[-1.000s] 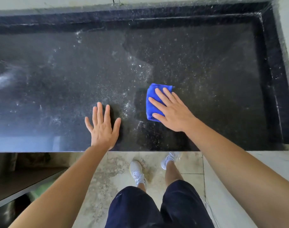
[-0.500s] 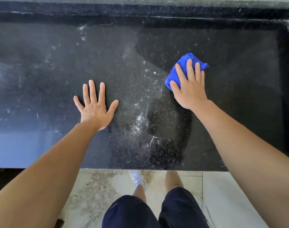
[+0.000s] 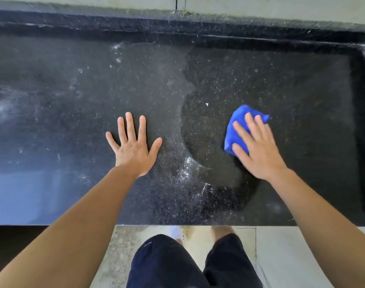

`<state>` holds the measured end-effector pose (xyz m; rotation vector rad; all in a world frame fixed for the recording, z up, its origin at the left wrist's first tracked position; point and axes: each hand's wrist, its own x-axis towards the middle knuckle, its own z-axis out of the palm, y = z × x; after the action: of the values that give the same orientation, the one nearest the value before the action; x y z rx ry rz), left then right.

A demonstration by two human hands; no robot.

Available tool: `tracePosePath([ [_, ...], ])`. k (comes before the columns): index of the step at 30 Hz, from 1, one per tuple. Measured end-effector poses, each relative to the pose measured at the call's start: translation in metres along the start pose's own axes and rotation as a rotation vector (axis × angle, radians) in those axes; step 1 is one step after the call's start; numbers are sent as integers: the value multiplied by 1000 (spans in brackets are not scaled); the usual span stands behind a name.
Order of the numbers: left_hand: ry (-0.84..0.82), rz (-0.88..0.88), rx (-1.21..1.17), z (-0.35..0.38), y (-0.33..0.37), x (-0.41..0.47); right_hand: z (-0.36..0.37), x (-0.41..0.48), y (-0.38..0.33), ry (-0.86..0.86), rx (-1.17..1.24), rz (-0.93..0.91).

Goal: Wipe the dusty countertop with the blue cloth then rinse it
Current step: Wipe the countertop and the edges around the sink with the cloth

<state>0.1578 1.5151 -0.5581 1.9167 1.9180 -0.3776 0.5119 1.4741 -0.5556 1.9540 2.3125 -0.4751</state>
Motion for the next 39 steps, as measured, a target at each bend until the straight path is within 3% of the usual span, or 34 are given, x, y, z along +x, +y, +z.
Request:
tracePosePath([
  [4, 10, 7, 14, 1, -1, 1, -10, 66, -23, 51, 103, 426],
  [6, 12, 3, 17, 2, -1, 1, -15, 102, -53, 70, 139, 454],
  [12, 47, -11, 13, 5, 0, 1, -1, 137, -134, 51, 97, 62],
  [16, 43, -23, 2, 4, 0, 0, 6, 96, -98, 6, 57, -238],
  [19, 32, -23, -1, 2, 1, -1, -2, 72, -35, 3, 33, -180],
  [23, 4, -39, -4, 0, 3, -1, -26, 98, 21, -3, 85, 98],
  [28, -5, -67, 10, 0, 4, 1, -36, 183, -18, 61, 119, 202],
  [35, 18, -83, 32, 2, 3, 1, -23, 233, -143, 4, 60, -218],
  [39, 17, -94, 21, 1, 4, 0, -14, 204, -112, -10, 58, -446],
])
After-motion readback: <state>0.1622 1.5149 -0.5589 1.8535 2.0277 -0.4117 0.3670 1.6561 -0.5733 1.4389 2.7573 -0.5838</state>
